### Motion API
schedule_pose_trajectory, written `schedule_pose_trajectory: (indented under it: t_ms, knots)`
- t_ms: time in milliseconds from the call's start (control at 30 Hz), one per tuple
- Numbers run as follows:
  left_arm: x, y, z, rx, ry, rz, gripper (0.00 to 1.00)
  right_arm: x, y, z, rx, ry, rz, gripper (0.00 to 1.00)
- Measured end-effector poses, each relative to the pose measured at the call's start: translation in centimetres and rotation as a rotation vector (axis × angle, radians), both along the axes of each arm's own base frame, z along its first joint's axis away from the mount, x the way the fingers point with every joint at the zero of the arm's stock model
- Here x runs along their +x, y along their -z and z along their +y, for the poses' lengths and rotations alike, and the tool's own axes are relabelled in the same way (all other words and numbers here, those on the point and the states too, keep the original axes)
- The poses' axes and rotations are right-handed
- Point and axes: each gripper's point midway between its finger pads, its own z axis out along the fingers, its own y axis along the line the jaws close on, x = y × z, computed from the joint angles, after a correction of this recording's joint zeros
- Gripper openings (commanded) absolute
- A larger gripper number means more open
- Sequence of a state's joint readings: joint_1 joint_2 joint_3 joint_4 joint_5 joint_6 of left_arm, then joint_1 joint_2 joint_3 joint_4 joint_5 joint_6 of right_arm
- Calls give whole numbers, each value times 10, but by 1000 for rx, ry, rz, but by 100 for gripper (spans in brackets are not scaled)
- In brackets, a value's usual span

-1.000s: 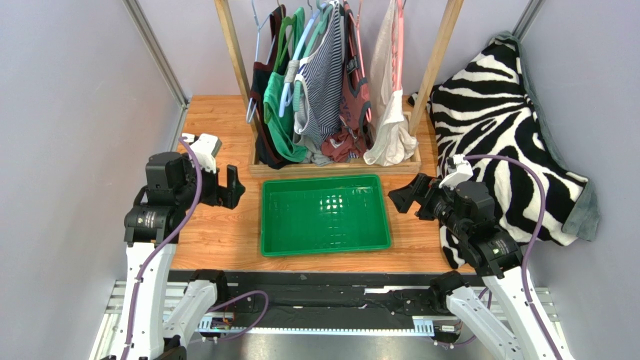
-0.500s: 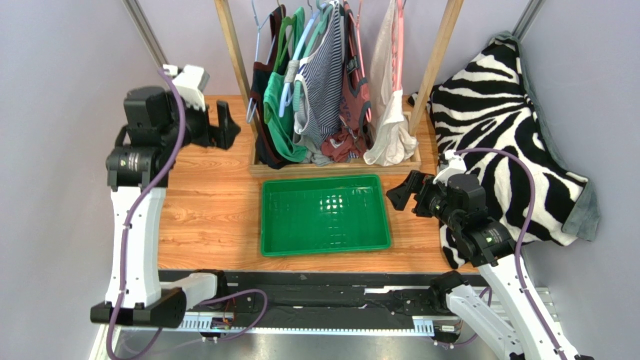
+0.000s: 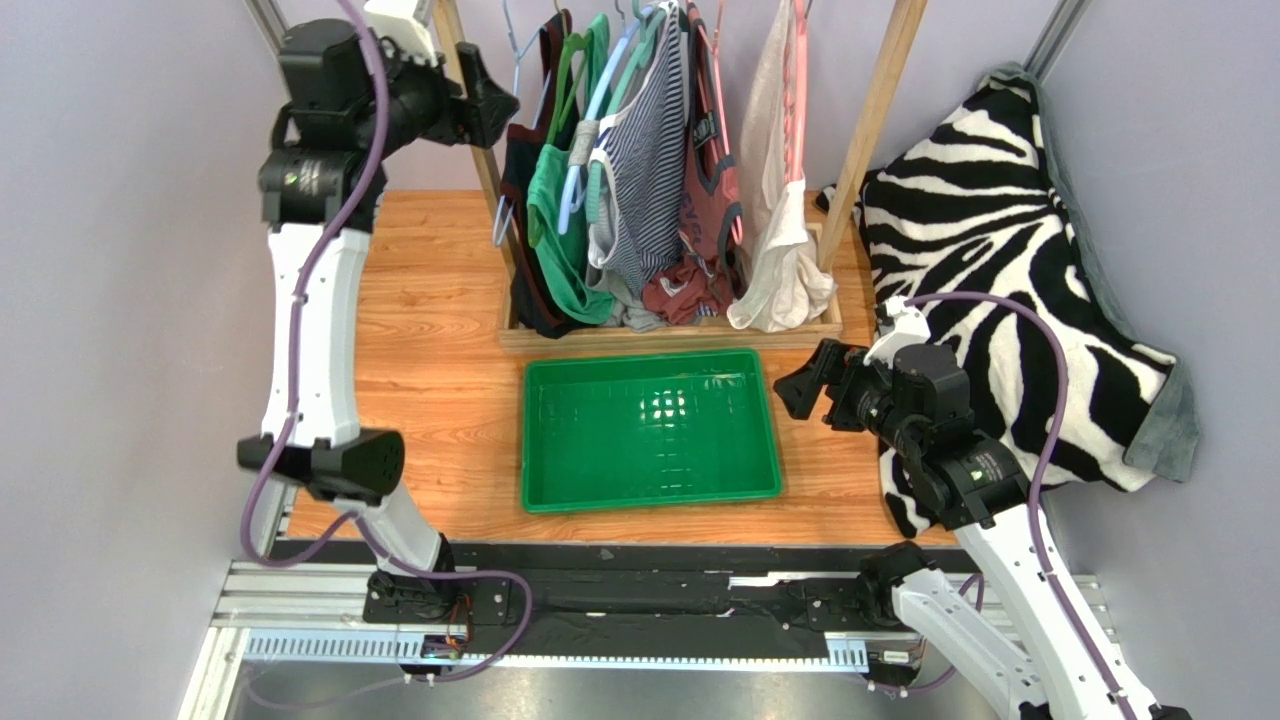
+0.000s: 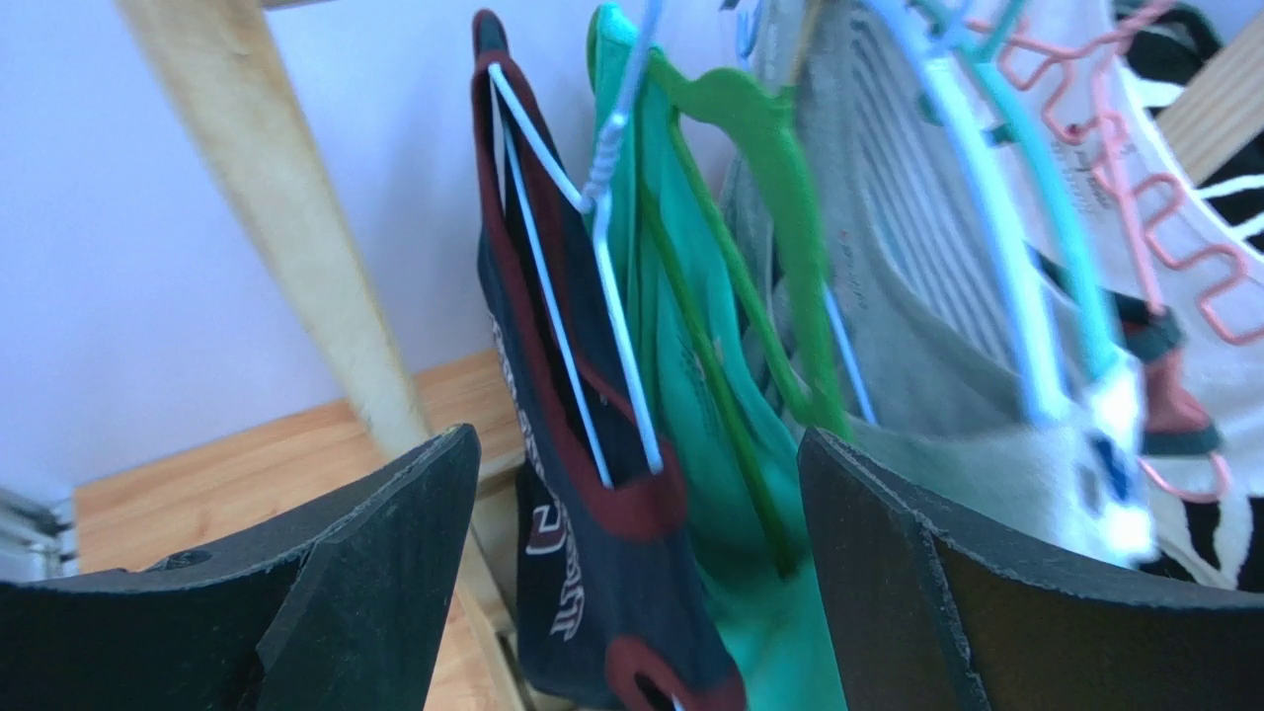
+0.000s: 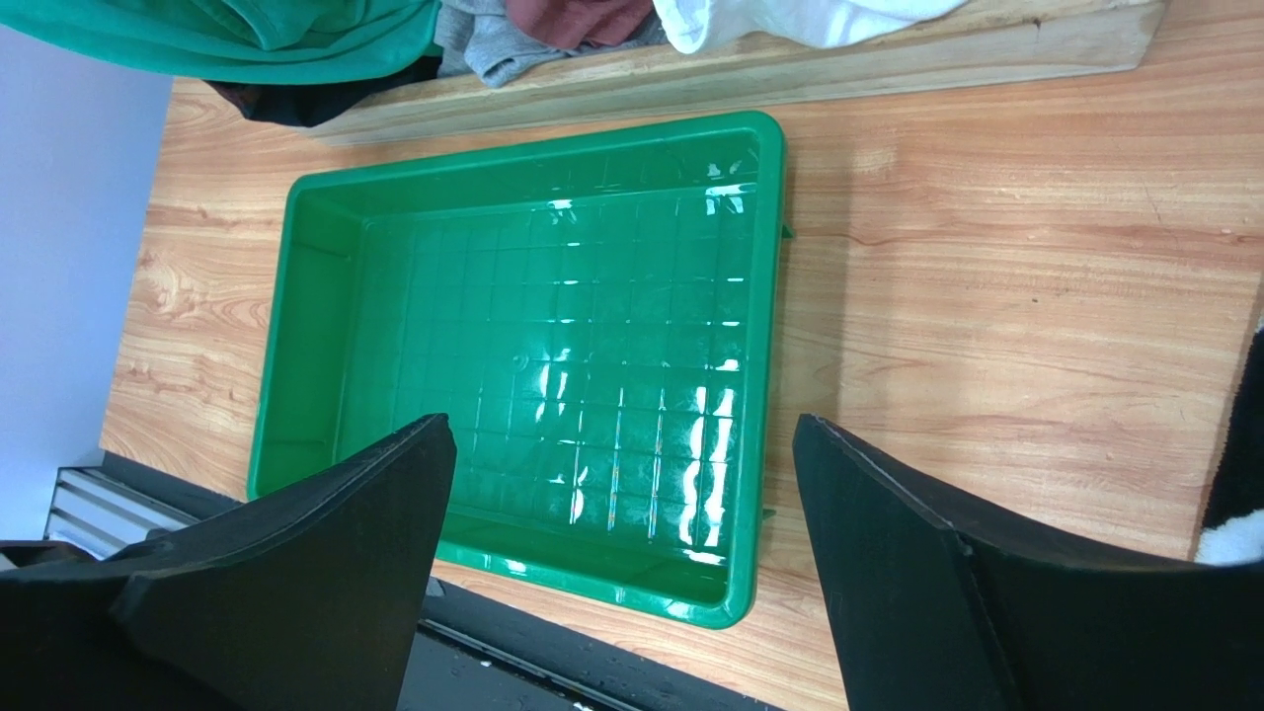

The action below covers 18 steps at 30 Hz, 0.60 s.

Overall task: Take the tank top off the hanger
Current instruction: Pick up the hanger from the clothesline.

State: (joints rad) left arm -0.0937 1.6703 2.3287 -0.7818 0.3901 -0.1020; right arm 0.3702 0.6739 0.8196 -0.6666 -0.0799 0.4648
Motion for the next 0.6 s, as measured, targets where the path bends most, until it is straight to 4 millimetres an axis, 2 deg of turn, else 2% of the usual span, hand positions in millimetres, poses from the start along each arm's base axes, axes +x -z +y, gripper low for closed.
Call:
schedule_pose_trajectory:
  t_ms: [133, 267, 367, 400, 467, 500, 567, 600]
  knots:
    - [42, 30, -10, -15, 5, 65, 81, 1, -6, 0, 0, -4, -15, 87]
    - [64, 62, -16, -19, 9, 141, 74, 1, -12, 1, 1, -6, -28, 84]
    - [64, 69, -25, -18, 21, 154, 58, 3, -15, 1, 2, -7, -32, 82]
    - [64, 69, -26, -21, 24, 154, 48, 3, -16, 1, 3, -7, -33, 81]
    - [65, 71, -29, -20, 30, 153, 40, 4, -16, 2, 2, -7, -29, 78]
    - [65, 72, -31, -21, 32, 156, 32, 4, -16, 2, 1, -8, -28, 77]
    - [66, 79, -33, -17, 35, 170, 24, 5, -16, 2, 1, -8, -26, 73]
    - [67, 83, -34, -13, 37, 176, 16, 4, -16, 2, 1, -8, -25, 72]
